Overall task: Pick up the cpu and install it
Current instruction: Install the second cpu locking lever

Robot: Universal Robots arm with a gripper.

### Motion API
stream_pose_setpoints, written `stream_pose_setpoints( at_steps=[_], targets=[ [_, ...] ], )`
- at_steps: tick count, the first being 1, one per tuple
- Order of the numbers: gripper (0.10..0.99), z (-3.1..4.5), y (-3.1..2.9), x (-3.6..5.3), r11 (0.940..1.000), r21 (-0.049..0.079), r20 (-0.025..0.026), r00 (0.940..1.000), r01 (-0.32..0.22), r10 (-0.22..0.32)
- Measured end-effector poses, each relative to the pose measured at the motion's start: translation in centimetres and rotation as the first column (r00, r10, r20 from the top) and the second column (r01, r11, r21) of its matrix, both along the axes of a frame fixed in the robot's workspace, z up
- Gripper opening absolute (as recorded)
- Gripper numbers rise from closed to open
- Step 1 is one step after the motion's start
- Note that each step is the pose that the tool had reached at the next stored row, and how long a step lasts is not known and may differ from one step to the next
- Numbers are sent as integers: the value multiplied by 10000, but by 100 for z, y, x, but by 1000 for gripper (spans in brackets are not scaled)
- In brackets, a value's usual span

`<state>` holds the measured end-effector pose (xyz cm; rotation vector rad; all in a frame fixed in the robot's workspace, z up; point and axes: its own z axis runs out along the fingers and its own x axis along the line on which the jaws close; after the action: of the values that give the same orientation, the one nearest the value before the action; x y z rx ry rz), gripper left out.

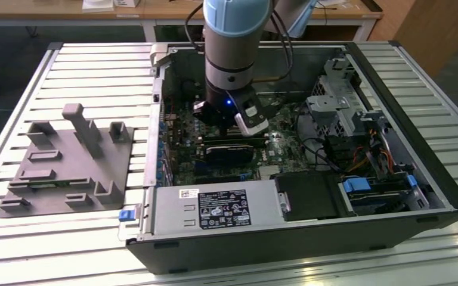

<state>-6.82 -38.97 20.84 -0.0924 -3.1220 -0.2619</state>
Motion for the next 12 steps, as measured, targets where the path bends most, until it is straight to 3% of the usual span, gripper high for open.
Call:
stream_pose_setpoints(
  at_steps=[8,12],
  targets=[
    [106,-61,-1,-25,9990,440,22,10000,1,-1],
    [106,-108,-6,-32,9986,529,37,10000,-1,-1]
  ],
)
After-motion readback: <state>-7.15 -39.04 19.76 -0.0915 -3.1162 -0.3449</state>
